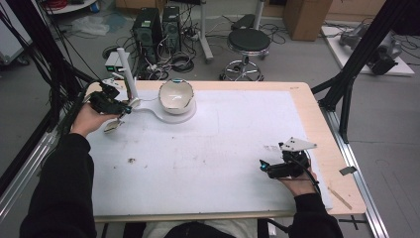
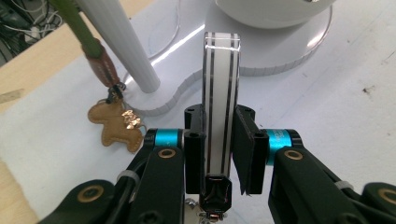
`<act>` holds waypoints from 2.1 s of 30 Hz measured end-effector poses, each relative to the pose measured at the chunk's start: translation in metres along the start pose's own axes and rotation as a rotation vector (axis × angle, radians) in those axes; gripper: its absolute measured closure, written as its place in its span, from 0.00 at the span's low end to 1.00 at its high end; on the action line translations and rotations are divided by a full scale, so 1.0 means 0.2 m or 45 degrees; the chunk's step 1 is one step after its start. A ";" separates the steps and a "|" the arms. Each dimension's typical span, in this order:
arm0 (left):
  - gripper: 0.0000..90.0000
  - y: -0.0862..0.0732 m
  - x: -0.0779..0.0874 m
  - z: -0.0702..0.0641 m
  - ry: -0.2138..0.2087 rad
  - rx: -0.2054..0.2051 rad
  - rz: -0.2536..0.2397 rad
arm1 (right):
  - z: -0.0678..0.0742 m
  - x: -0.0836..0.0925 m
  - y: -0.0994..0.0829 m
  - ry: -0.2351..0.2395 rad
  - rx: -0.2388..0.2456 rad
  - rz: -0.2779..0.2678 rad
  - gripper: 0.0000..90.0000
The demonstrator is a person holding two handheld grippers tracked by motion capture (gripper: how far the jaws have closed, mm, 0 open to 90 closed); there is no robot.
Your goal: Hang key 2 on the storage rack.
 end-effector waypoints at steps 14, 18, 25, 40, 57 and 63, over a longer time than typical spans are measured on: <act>0.84 0.05 0.22 0.12 0.059 0.083 -0.109 | 0.00 0.00 0.00 0.002 -0.003 -0.011 0.03; 0.84 0.10 0.29 0.14 0.078 0.082 -0.137 | 0.00 0.01 0.01 0.003 -0.002 -0.013 0.03; 0.84 0.19 0.39 0.18 0.122 0.086 -0.185 | 0.00 0.00 0.00 0.004 -0.004 -0.008 0.03; 0.84 0.42 0.56 0.21 0.133 0.056 -0.293 | 0.01 0.00 0.00 0.005 -0.005 -0.008 0.03; 0.84 0.73 0.55 0.14 0.072 -0.016 -0.346 | 0.01 0.01 -0.01 0.000 -0.004 -0.002 0.03; 0.84 0.74 0.48 0.14 0.057 -0.017 -0.328 | 0.01 0.01 -0.02 0.001 -0.011 0.005 0.03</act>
Point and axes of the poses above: each handheld gripper's, and its own axes: x roughly backward along the jaws, y roughly out of its top, z roughly to its left, the point moved 8 cm from there along -x, roughly forward along the jaws, and after that the axes turned 11 degrees about y, right-handed, at the moved point
